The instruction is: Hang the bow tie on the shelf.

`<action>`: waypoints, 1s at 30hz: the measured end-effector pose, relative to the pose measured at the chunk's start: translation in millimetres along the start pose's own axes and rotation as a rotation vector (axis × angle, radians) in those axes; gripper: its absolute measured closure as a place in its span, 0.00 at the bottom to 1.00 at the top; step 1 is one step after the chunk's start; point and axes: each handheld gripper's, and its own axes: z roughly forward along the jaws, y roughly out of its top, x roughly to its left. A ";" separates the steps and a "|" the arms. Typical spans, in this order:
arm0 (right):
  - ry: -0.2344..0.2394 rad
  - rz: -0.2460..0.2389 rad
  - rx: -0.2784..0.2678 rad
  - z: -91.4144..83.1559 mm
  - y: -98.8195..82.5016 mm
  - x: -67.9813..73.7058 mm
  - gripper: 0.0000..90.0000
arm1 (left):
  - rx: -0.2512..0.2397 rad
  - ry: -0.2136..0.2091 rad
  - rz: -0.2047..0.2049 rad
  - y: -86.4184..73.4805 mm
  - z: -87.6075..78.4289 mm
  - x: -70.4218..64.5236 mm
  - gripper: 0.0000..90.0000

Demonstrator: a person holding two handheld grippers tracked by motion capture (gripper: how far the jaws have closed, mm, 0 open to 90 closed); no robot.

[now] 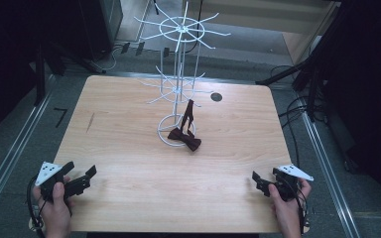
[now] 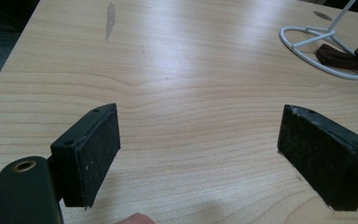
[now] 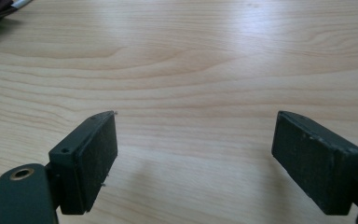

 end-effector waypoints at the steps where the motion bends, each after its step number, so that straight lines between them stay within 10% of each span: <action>1: -0.003 0.000 -0.003 -1.6 -0.8 -2.8 0.16 | 0.000 0.000 0.000 0.0 -0.1 0.0 0.15; 30: -0.097 0.071 -0.023 -38.7 -23.5 -54.5 0.16 | 0.002 0.003 0.002 0.0 0.1 -0.3 0.15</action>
